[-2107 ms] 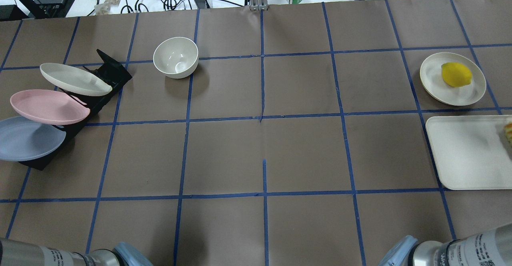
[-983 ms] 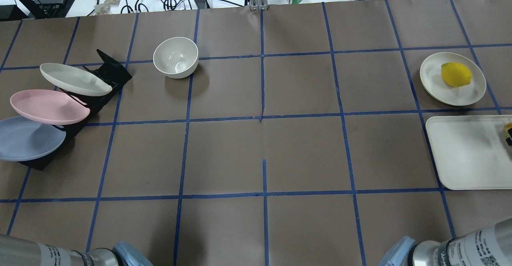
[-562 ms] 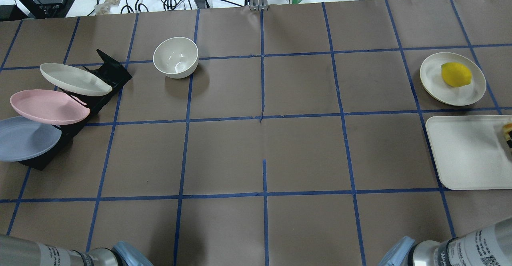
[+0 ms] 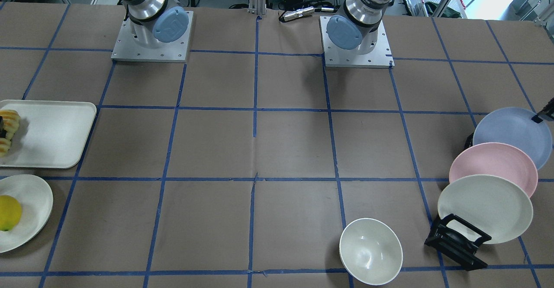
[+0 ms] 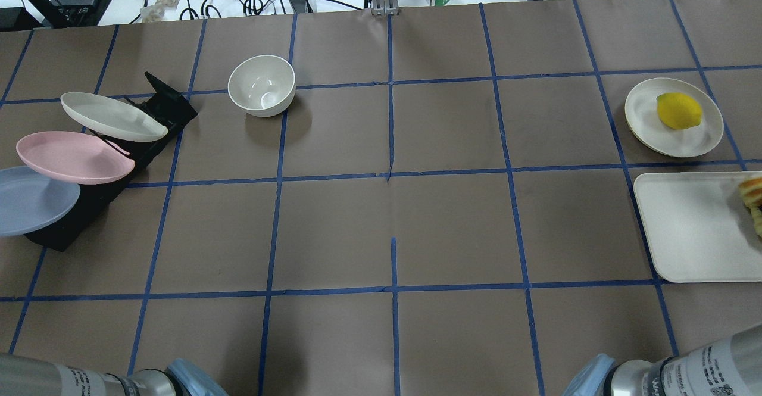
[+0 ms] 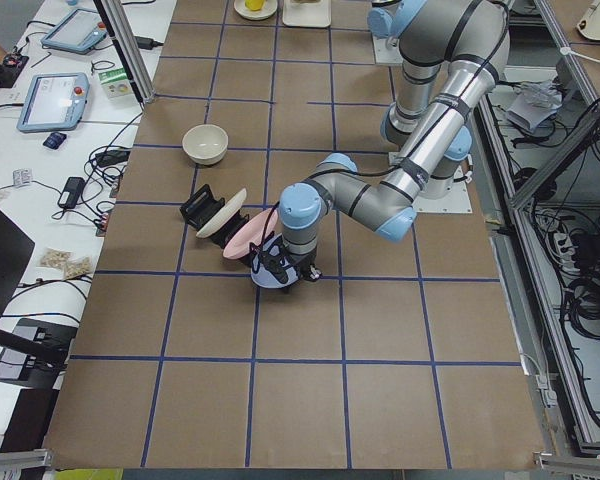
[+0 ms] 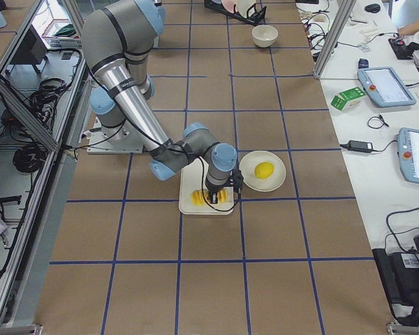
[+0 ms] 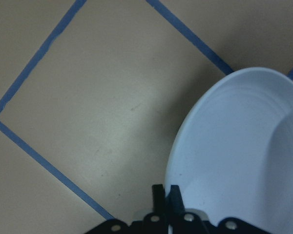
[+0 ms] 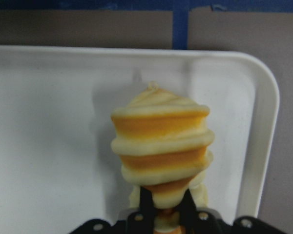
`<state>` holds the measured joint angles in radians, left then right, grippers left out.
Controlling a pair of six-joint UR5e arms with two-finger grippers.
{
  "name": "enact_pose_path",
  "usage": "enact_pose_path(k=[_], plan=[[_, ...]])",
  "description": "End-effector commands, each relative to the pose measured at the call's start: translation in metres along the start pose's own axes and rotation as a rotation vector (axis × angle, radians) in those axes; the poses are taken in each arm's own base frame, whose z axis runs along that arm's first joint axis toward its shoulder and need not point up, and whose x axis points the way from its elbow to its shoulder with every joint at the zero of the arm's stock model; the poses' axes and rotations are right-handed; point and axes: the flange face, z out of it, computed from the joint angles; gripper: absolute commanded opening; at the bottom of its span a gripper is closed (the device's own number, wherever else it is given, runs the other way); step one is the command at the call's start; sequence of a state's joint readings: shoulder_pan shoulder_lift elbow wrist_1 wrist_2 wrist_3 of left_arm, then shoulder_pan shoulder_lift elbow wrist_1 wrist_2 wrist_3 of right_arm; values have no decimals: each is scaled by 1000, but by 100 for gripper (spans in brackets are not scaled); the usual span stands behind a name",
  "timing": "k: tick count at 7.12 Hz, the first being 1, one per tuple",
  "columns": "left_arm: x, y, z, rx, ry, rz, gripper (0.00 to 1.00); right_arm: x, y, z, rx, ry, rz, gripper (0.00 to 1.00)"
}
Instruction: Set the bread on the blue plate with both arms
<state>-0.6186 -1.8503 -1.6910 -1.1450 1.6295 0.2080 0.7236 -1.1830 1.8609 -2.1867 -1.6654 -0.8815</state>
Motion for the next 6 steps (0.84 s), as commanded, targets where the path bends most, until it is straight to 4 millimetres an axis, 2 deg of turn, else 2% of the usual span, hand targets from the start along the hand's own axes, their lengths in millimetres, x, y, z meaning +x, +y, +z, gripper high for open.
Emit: enact_pose_path(k=[1,2,3,4,5,6], plan=[[-22,-9,-33,-31,-57,-12,0,-36,-12,-43,13,28,-47,0],[-32,-9,-44,-40,-110,-14,0,-58,-10,-73,5,17,-34,0],[-47,1,-59,-66,-103,-35,0,-84,-12,-89,-4,8,-20,0],[-54,14,-85,-90,-88,-40,0,-120,-20,-105,-4,16,-31,0],[-51,27,-125,-87,-82,-37,0,-166,-25,-124,-3,4,8,0],[-35,44,-161,-82,19,-30,0,-213,-29,-139,14,-33,41,0]])
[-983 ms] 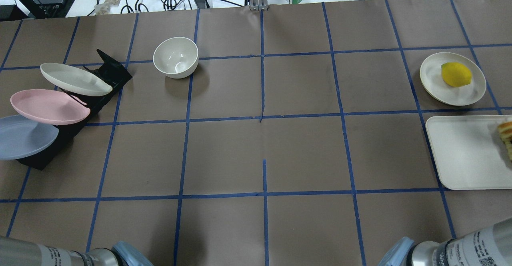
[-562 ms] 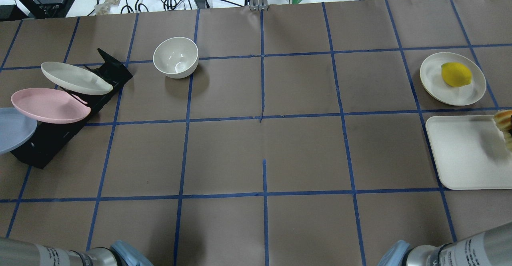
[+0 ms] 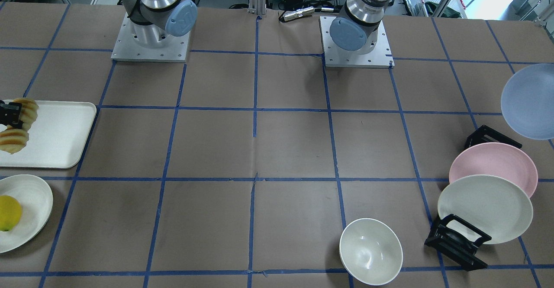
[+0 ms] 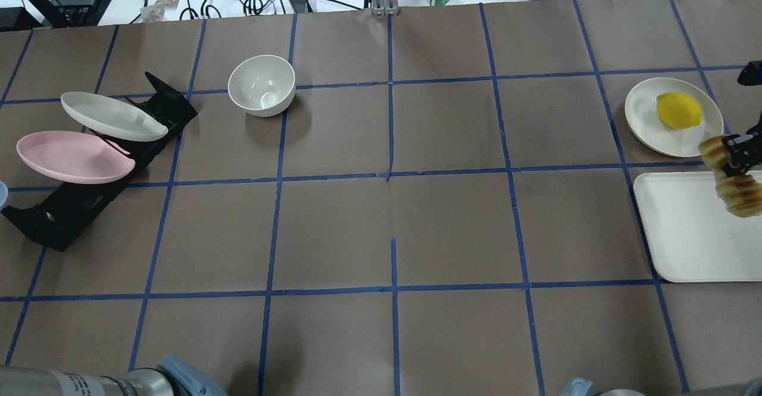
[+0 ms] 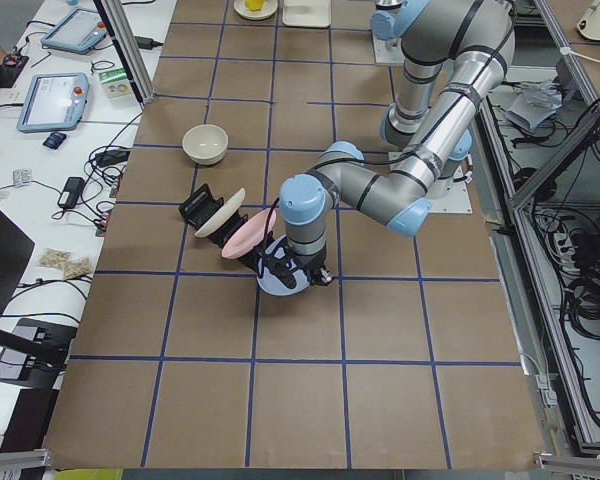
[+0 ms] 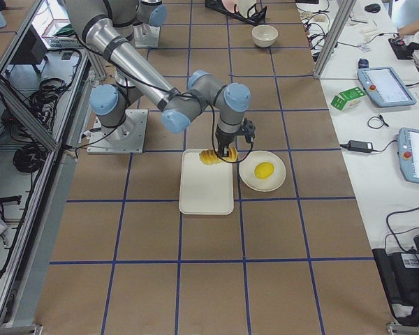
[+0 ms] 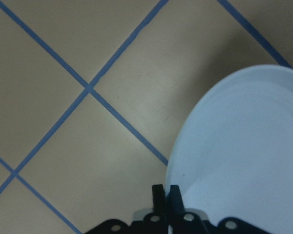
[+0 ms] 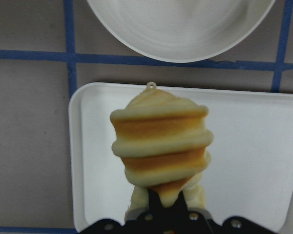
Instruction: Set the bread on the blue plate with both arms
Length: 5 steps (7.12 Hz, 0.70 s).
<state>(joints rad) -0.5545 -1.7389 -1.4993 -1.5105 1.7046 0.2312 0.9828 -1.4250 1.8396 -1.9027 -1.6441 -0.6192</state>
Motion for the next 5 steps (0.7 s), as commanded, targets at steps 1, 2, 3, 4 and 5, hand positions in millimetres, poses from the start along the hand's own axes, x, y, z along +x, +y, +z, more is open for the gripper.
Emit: enact_pose_path(k=[1,2,3,4,5], plan=[[25,47,-74,5,207,24,0,-98,-9,-31,32,-33,65,0],[44,68,-82,-47,320,31,0,-132,-13,-41,32,-27,61,0],[78,83,-87,-84,411,53,0,-157,-16,-49,17,-38,82,0],[119,90,-81,-113,411,112,0,-175,-18,-57,11,-40,84,0],[171,101,-74,-147,400,197,0,-191,-19,-57,8,-70,93,0]])
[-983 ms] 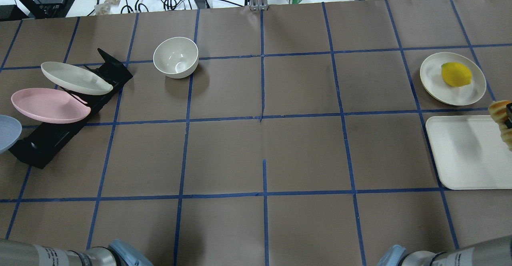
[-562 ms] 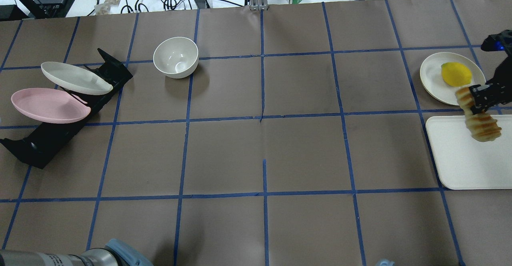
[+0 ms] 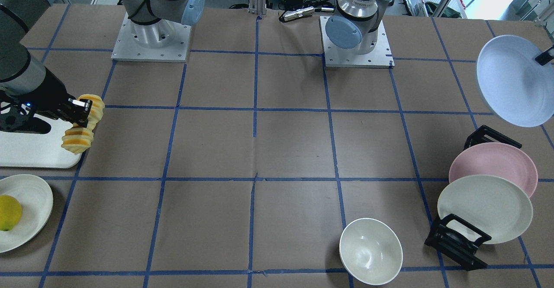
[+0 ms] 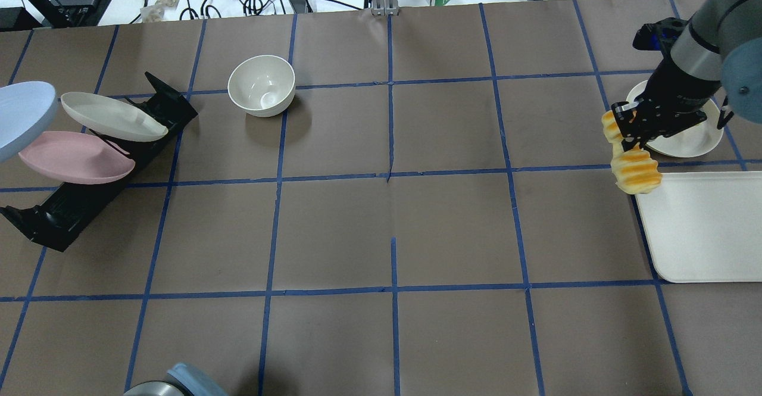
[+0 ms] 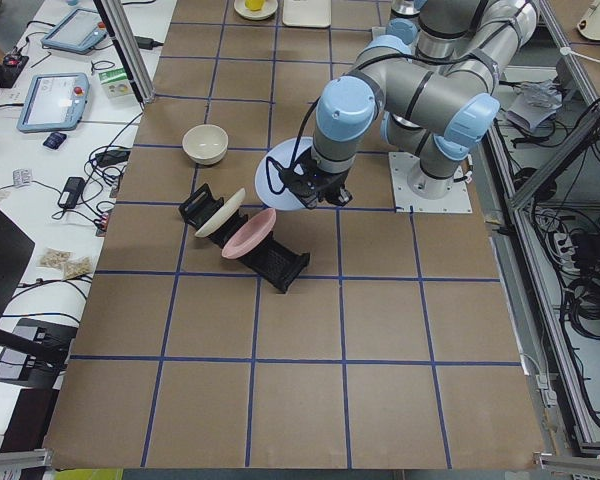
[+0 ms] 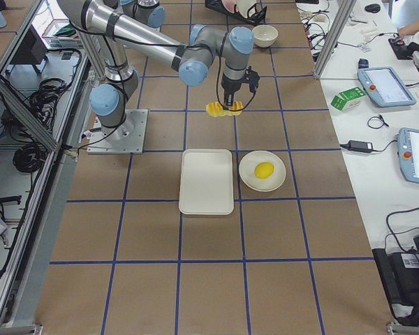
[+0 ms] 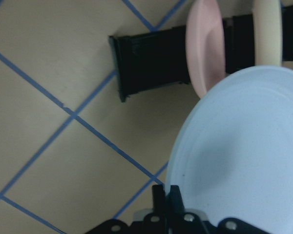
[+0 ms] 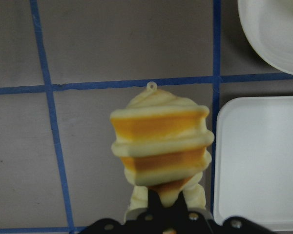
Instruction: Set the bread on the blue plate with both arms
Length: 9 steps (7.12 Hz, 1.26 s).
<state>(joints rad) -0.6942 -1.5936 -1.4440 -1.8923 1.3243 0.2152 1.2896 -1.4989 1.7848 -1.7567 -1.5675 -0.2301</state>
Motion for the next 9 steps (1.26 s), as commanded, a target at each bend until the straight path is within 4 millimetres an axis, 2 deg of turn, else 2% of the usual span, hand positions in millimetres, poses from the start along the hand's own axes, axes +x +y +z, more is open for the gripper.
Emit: enact_pose_path(k=[1,2,4,5,6,8,9], plan=[[99,10,57,-63,19,176,0,-28,2,-1,-18,-31,5,0],[140,21,94,-65,2,255,0,-29,3,0,-20,-37,3,0],[215,57,192,-38,21,360,0,-31,2,1,-21,-40,0,0],[244,77,245,-38,19,390,0,-34,1,4,-22,-75,3,0],[268,91,284,-17,51,459,0,-34,1,2,-15,-80,4,0],[289,103,356,-29,111,510,0,-48,1,5,-21,-79,-23,0],[301,113,386,-57,96,548,0,-57,2,3,-15,-76,-37,0]])
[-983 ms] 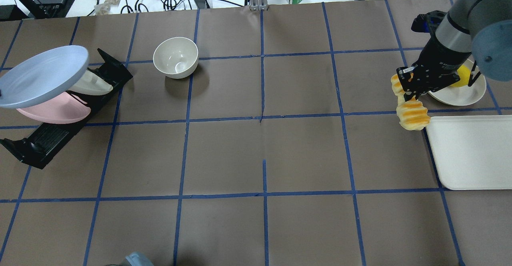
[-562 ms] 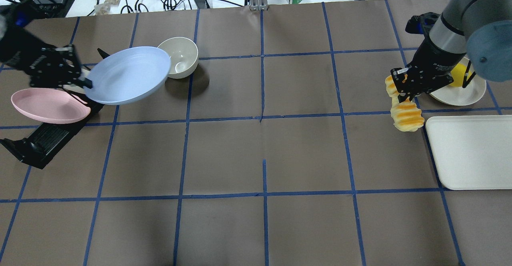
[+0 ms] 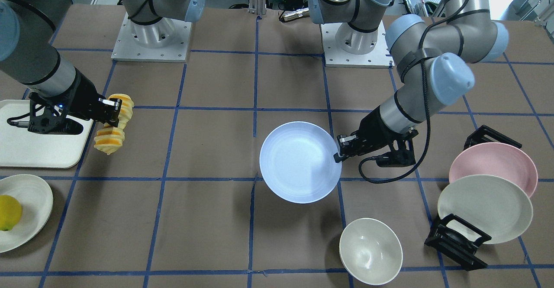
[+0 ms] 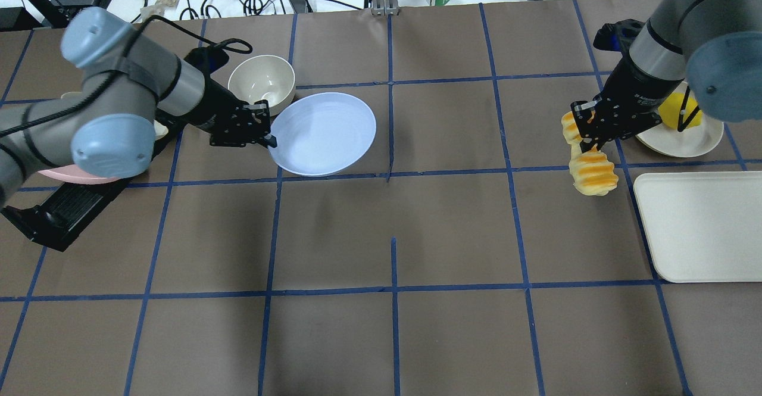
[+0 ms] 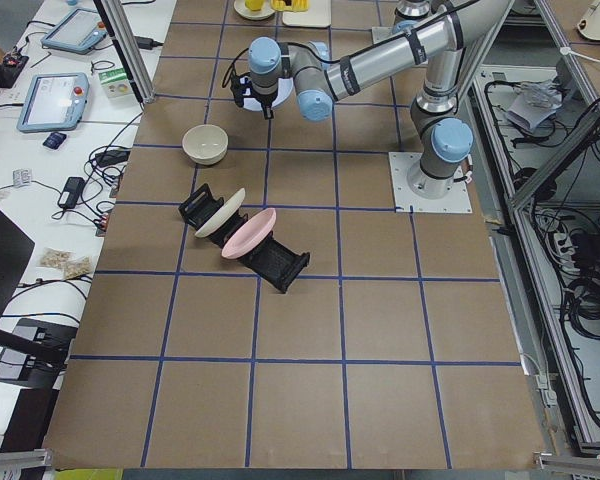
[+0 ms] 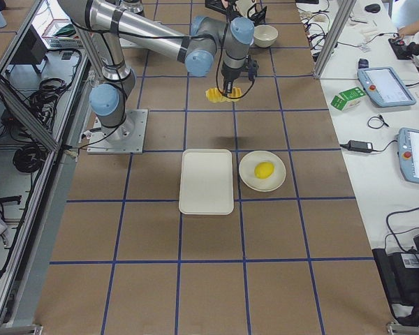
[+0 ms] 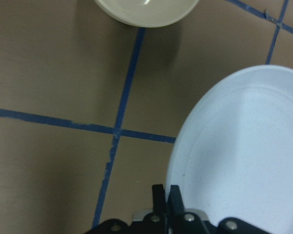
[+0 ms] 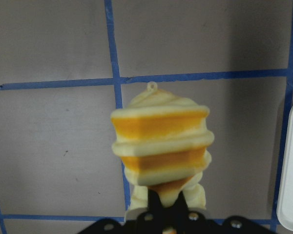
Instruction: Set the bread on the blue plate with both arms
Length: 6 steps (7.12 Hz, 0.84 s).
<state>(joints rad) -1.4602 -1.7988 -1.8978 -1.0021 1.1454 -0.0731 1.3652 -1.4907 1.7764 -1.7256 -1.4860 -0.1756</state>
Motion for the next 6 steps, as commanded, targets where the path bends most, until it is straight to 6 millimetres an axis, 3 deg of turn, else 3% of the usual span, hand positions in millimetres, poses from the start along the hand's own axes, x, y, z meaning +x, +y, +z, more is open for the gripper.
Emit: enact_pose_path(k=[1,2,4,6], plan=[[20,-3,58,19,7,85,0,-21,0,2,0,3,14,0],[17,-5,78,9,4,90,0,-37,3,4,1,7,1,0],[45,13,111,-41,-37,107,0,-53,4,6,5,-27,-4,0],[43,13,124,-57,-40,105,0,-64,1,7,11,-36,9,0]])
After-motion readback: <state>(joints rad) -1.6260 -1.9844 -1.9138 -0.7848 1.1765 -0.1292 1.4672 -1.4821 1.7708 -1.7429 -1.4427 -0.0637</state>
